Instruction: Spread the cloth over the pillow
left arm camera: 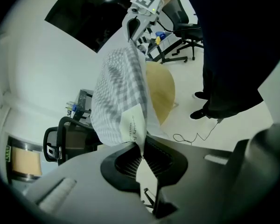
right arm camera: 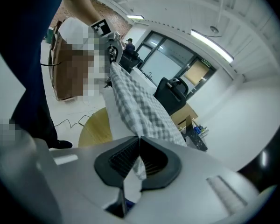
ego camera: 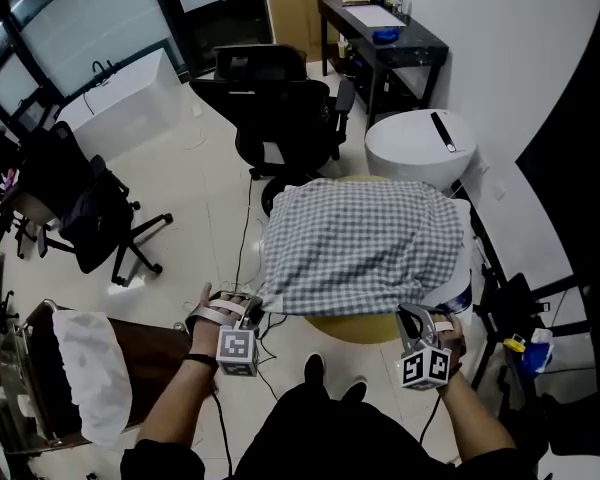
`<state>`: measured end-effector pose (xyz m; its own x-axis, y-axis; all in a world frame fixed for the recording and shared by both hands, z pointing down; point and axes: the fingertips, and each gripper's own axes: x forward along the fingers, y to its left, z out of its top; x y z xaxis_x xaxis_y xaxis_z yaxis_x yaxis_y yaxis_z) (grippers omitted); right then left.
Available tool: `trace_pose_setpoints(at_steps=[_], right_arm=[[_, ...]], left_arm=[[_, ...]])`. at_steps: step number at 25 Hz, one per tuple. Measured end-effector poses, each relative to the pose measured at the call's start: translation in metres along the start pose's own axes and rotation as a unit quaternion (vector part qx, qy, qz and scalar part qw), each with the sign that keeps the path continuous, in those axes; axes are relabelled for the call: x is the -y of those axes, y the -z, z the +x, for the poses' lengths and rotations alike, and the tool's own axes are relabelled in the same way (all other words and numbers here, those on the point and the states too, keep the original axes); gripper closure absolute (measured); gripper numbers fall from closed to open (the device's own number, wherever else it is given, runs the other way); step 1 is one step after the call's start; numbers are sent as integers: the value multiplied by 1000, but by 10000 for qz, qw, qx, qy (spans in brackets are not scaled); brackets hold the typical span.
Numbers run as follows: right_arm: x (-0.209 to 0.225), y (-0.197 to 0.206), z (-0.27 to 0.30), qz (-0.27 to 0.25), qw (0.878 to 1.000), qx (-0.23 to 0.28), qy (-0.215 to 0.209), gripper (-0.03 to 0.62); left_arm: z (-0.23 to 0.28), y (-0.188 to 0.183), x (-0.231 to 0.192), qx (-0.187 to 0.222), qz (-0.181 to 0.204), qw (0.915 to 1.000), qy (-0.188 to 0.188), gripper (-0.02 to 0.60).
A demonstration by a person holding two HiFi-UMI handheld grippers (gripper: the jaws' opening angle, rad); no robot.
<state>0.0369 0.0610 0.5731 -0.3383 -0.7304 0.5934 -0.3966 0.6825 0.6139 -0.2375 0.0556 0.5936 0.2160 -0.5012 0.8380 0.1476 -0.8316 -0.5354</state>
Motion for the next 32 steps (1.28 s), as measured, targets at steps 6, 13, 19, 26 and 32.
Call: trace_pose_setpoints(at_steps=[6, 13, 19, 26, 32], right_arm=[[-20, 14, -13, -221, 9991, 19, -371, 579], [-52, 24, 13, -315, 9964, -171, -769, 579], [-53, 32, 24, -141, 9971, -234, -707, 565], [-38, 29, 4, 425, 9967, 109, -676, 461], [11, 58, -28, 1064, 9938, 166, -268, 459]], left_arm=[[35, 8, 41, -433, 294, 9971, 550, 580], [91, 28, 67, -588, -346, 9897, 1255, 365], [92, 38, 64, -637, -881, 9843, 1390, 327], [51, -44, 15, 163, -1223, 9895, 754, 327], [31, -183, -33, 1368, -979, 9853, 299, 331]])
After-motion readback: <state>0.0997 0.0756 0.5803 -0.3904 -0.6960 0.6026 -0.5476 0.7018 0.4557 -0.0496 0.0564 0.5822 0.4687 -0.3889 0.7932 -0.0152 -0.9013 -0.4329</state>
